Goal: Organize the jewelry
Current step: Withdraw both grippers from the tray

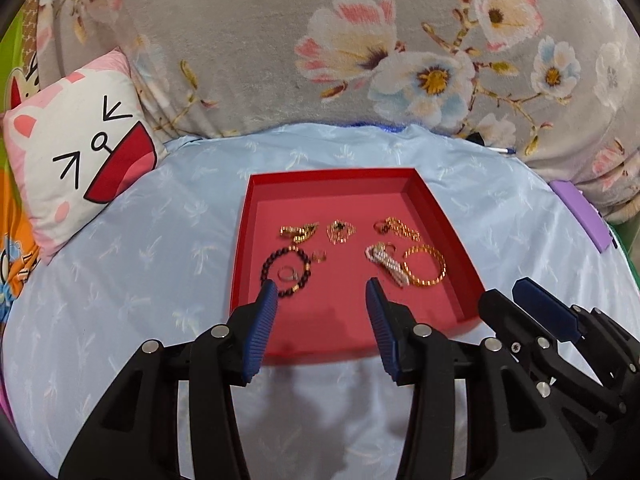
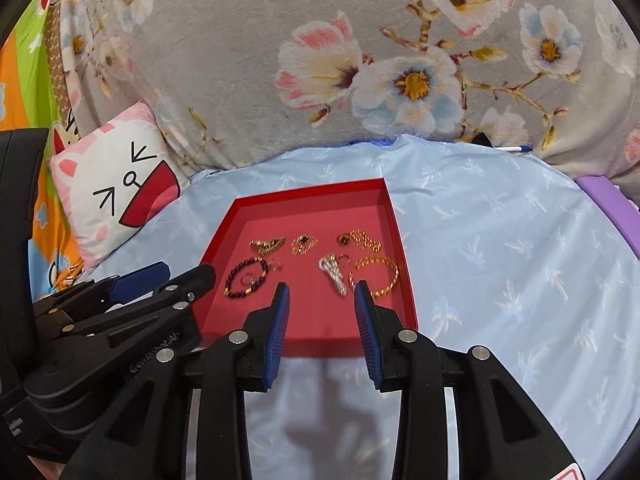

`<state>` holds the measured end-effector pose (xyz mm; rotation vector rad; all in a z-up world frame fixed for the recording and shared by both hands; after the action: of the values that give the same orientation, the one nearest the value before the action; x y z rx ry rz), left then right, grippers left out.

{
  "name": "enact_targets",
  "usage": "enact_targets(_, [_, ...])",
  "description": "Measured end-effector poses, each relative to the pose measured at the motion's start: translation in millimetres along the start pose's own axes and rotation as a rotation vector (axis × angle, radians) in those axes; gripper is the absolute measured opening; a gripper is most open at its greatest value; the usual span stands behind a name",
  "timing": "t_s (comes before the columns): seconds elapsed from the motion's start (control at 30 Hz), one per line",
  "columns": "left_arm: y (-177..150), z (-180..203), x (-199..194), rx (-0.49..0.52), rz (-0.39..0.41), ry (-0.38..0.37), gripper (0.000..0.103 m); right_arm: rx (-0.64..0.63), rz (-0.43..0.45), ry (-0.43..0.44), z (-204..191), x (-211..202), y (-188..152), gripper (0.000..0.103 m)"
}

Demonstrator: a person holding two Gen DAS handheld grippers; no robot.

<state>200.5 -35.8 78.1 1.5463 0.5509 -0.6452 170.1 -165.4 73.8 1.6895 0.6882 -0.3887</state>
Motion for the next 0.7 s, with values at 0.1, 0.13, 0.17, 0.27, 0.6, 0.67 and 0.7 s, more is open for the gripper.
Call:
enact_targets(0.1, [-11.9,-1.4,-6.3,-0.009,-0.004,0.008,0.044,0.010,-0.009,-0.016,0.7,-6.7,-10.8,0.039])
enact_targets(0.13, [-15.9,-2.2,-8.3,-0.014,-0.007,0.009,0.045,0.019,-0.012,-0.017,1.9,-8.9,-14.8,0.042])
enact_targets(0.17, [-19.2,-3.0,-9.5,-0.020,-0.009,0.011,0.047,0.027,-0.014,-0.021,3.3,-10.3,-17.5,0.046])
enact_targets(0.27, [-29.3,-6.6,-12.7,-0.037,-0.008,0.030,0.059,0.060,-0.014,-0.030,9.5,-15.6,-28.7,0.054])
enact_targets(0.6, [-57.9,-8.5,-15.4,-0.041,-0.033,0.086,0.075,0.046,-0.022,-0.108,15.7,-25.1,-56.5,0.067])
enact_targets(0.67, [-62.3,-10.4,-15.2,-0.055,-0.038,0.083,0.080,0.050,-0.023,-0.110,17.0,-26.2,-59.8,0.070])
enact_targets(0.7, [-64.2,-11.6,-15.3,-0.059,-0.039,0.084,0.080,0.051,-0.023,-0.113,17.5,-26.8,-61.7,0.071])
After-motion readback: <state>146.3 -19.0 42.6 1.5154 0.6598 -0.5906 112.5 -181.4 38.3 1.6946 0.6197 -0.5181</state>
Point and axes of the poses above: each gripper's, at about its wrist camera, not at the fingertips, and x roughly the way its jaws point, z to its right, y to its top, the point moved 4 cm from there along x, roughly the way its jaws point, and after that the axes turned 4 degrees about y, right-handed, at the moved point
